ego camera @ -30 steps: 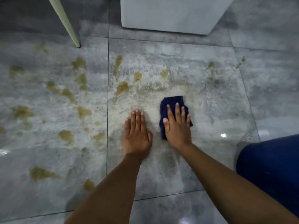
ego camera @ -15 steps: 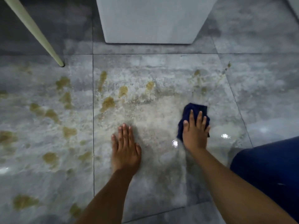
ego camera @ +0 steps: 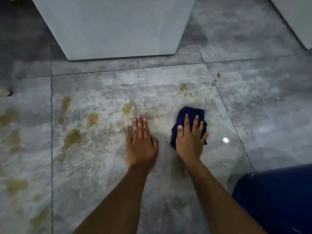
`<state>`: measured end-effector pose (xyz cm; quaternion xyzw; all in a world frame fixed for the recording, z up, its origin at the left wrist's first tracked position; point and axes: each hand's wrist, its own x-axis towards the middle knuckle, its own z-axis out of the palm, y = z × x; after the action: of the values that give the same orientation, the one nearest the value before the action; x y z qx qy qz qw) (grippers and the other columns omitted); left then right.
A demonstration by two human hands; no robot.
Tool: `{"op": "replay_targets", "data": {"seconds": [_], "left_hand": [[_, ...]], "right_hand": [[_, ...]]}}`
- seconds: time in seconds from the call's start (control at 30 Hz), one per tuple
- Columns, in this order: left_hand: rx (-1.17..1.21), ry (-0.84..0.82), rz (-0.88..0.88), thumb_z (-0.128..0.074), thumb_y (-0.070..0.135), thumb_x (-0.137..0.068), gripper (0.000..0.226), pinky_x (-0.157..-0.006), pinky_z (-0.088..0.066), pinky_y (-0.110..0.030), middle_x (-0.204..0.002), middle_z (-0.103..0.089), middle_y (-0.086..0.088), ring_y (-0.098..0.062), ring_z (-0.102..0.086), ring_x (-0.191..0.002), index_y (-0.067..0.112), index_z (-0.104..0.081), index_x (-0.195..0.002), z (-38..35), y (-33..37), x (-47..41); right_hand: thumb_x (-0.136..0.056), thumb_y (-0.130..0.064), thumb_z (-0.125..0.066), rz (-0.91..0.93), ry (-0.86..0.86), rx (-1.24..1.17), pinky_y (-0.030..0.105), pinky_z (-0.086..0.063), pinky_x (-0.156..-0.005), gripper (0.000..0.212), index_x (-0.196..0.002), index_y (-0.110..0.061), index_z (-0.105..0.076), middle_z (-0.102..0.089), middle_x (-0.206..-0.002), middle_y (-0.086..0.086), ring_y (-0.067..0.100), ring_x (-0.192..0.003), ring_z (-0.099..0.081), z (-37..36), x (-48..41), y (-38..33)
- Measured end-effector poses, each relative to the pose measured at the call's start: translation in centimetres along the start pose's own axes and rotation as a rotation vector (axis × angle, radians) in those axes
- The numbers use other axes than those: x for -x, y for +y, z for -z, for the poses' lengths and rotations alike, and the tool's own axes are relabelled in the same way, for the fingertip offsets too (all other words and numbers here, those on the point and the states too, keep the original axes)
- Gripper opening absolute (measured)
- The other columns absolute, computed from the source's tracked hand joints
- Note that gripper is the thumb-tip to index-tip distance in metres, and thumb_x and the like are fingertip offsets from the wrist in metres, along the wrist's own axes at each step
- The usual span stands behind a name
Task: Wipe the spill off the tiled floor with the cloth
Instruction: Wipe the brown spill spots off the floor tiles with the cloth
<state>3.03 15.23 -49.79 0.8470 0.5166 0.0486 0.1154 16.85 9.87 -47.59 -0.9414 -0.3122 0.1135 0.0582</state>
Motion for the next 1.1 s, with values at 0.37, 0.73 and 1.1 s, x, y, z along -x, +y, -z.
{"op": "replay_targets", "data": {"seconds": [0.37,0.73,1.1], "left_hand": [[-0.009,-0.054,0.021,-0.027,0.046,-0.091,0.073,-0.118,-0.003,-0.051,-0.159,-0.013,-0.014,-0.025,-0.005,-0.148,0.003,-0.017,-0.150,0.1,0.8,-0.5],[-0.033,-0.066,0.013,-0.020,0.047,-0.092,0.073,-0.118,0.003,-0.050,-0.160,-0.001,-0.012,-0.024,0.006,-0.148,0.006,-0.001,-0.150,0.6,0.9,-1.6],[-0.031,-0.022,0.014,-0.027,0.046,-0.090,0.074,-0.117,-0.006,-0.052,-0.158,-0.014,-0.015,-0.026,-0.007,-0.148,0.004,-0.013,-0.149,0.6,1.0,-1.9]], "right_hand": [[-0.102,-0.043,-0.023,0.066,-0.003,-0.048,0.054,0.000,-0.117,0.052,-0.152,-0.030,-0.018,-0.005,-0.162,0.006,0.028,-0.148,-0.001,1.8,-14.7,-1.7],[-0.101,-0.043,-0.030,0.172,-0.020,-0.086,0.054,-0.003,-0.116,0.049,-0.149,-0.032,-0.028,-0.011,-0.161,0.009,0.031,-0.147,-0.005,3.1,-17.5,-5.5],[-0.102,-0.044,-0.022,0.046,0.075,-0.045,0.051,-0.005,-0.116,0.056,-0.151,-0.017,-0.025,-0.016,-0.160,0.011,0.039,-0.145,-0.012,3.6,-19.0,-2.2]]}}
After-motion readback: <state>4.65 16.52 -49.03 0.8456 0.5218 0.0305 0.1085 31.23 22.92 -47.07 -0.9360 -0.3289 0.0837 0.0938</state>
